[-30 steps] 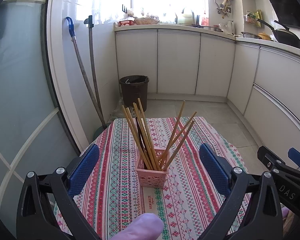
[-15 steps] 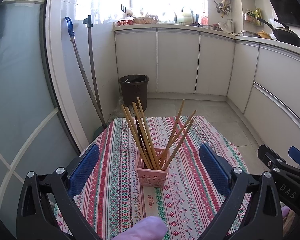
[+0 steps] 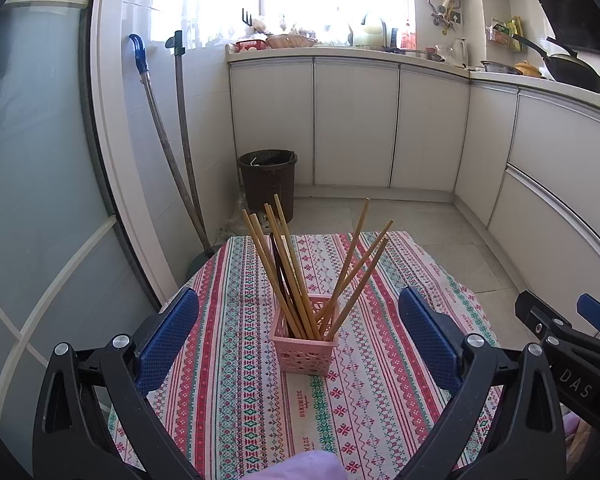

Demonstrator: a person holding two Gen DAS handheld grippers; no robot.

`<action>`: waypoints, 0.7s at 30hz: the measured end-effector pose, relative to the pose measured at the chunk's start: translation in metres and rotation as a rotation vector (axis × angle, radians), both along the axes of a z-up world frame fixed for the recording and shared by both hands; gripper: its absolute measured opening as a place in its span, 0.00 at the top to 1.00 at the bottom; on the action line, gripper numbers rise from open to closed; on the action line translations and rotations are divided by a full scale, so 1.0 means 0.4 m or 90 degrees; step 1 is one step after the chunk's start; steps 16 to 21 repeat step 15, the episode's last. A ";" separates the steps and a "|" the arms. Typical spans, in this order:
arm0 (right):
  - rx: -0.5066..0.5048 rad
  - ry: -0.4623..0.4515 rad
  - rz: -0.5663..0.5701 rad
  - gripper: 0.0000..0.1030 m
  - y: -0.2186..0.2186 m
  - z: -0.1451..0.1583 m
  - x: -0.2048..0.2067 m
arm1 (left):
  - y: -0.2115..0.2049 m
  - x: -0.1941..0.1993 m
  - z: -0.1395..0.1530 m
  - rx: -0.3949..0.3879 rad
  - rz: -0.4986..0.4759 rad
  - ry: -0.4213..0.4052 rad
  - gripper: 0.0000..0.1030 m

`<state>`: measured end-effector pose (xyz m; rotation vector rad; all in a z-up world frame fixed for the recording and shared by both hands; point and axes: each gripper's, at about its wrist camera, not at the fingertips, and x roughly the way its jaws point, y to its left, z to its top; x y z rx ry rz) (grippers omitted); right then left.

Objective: Organize utensils

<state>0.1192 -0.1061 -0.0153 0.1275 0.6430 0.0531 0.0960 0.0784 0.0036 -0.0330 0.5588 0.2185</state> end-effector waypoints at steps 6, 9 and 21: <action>0.000 0.000 0.000 0.06 0.000 0.000 0.000 | -0.008 -0.001 -0.008 0.015 -0.007 -0.001 0.21; 0.000 0.000 -0.001 0.06 0.000 0.000 0.001 | -0.006 0.008 -0.009 0.019 -0.003 0.010 0.13; 0.001 0.000 -0.002 0.06 -0.006 -0.005 0.002 | 0.007 -0.001 0.001 0.006 0.012 0.000 0.07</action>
